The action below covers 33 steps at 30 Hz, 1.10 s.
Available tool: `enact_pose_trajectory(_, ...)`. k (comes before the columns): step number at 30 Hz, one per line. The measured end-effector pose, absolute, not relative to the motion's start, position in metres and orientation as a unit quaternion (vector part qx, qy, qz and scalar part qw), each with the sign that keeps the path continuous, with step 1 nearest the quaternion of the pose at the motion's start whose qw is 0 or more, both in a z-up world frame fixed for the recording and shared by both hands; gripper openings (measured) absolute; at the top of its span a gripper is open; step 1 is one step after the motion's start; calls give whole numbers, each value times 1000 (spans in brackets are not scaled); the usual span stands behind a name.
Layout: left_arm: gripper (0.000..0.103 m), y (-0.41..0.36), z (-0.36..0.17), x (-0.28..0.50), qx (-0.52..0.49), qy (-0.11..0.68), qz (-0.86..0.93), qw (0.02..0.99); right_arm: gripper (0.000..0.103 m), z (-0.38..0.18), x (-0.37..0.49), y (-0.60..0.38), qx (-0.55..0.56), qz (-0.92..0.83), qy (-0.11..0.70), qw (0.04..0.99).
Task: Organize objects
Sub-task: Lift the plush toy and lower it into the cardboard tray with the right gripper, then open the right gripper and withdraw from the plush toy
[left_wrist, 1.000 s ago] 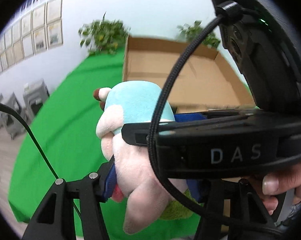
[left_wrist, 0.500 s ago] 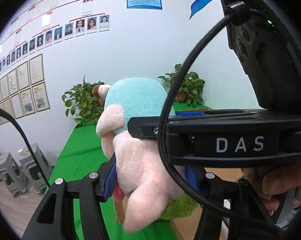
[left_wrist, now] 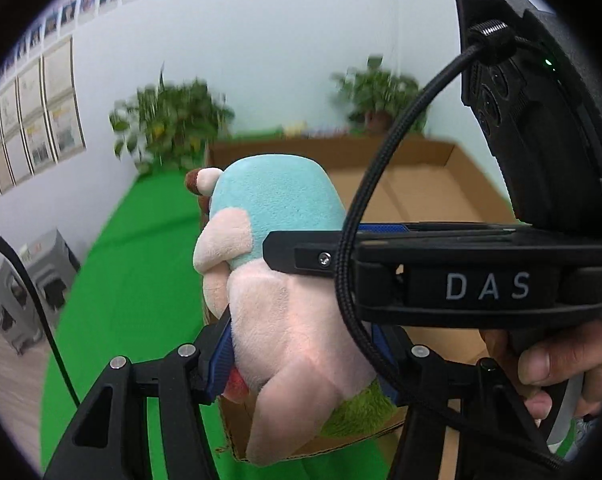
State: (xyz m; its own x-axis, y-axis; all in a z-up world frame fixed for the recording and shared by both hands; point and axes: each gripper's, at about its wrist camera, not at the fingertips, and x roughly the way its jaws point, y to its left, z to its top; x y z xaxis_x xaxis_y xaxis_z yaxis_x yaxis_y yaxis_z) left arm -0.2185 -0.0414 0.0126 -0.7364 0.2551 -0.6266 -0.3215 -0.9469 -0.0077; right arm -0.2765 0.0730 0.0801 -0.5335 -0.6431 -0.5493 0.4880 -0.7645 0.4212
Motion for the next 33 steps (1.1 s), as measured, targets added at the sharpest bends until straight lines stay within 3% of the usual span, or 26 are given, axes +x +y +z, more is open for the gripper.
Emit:
enact_pose_trajectory(6,63,-44,-26,-226,-376,46,915,141,53,-1,-316,65,397,-848,-111,333)
enact_pose_trajectory(16,66,-61,-15,-187,-376,28,915,141,56,-19,-328,62,425,-836,-93,335)
enact_pose_trajectory(18,66,-72,-11,-181,-376,7,915,144,61,-14,-328,54,434,-834,-87,329)
enact_pose_trajectory(26,66,-99,-16,-184,-385,-38,912,135,102,6,-321,61,411,-846,-131,314)
enact_pose_trajectory(33,66,-111,-24,-205,-393,-55,907,142,102,5,-311,59,437,-833,-142,308)
